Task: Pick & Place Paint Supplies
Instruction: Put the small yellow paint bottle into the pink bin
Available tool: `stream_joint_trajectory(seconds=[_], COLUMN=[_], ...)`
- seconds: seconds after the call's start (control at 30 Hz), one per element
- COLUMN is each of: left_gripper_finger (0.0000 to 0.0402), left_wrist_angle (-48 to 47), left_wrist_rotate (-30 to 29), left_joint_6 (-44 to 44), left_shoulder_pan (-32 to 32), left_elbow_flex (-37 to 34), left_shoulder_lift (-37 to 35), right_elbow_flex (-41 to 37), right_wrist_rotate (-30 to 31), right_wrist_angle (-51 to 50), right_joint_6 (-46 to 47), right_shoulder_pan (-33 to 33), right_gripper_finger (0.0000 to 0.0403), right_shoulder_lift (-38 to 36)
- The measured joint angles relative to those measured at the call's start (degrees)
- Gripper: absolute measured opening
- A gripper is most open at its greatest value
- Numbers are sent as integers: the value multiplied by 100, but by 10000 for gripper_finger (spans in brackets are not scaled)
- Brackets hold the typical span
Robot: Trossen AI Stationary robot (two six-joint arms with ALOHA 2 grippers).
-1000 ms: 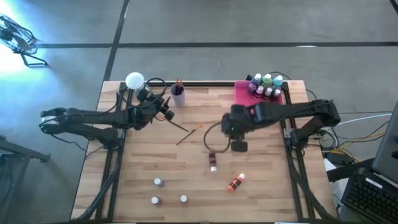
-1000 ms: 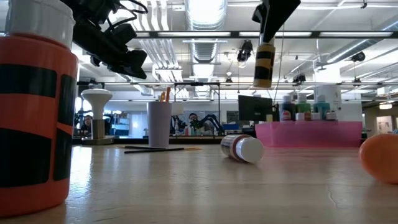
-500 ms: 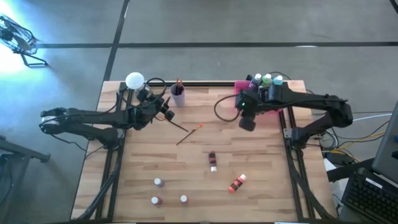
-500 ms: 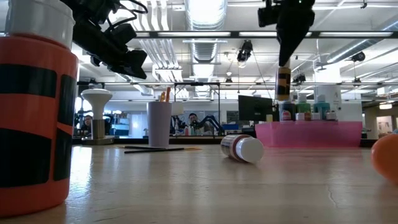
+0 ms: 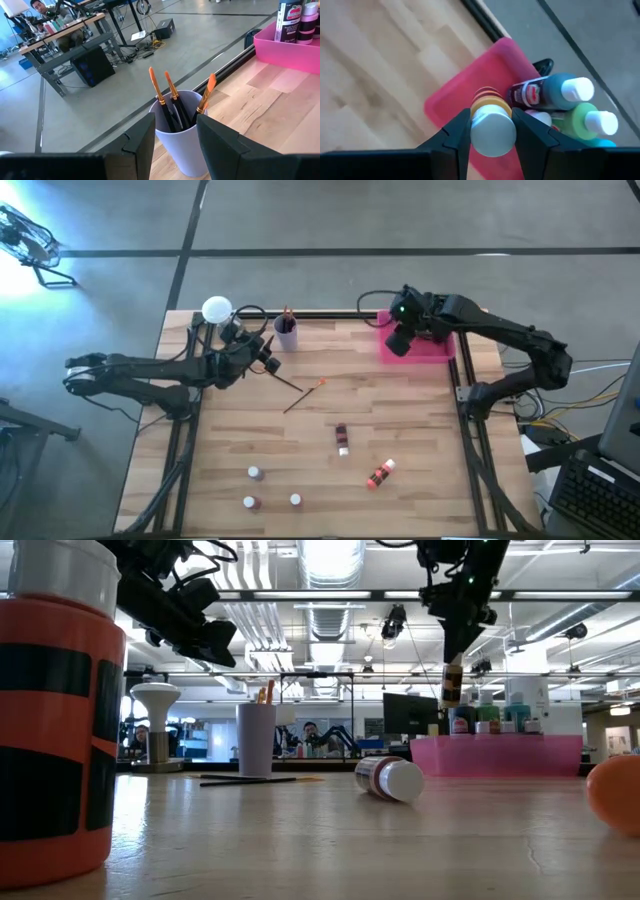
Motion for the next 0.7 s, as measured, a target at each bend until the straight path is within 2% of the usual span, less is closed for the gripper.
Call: stream_joint_trajectory(seconds=[0.2,0.7], left_gripper_finger=[151,151], left_wrist_angle=[10,9], left_wrist_rotate=[0,0], left_joint_6=[0,0], left_shoulder_pan=[1,0], left_elbow_flex=[0,0], left_shoulder_lift=[2,1], right_elbow_flex=[-89,-271], right_wrist_rotate=[-391,-234], right_wrist_angle=[424,1300], right_joint_6=[-36,-237], right_shoulder_pan=[-469,-1097], right_gripper_finger=[114,114], right_shoulder_lift=[251,1407])
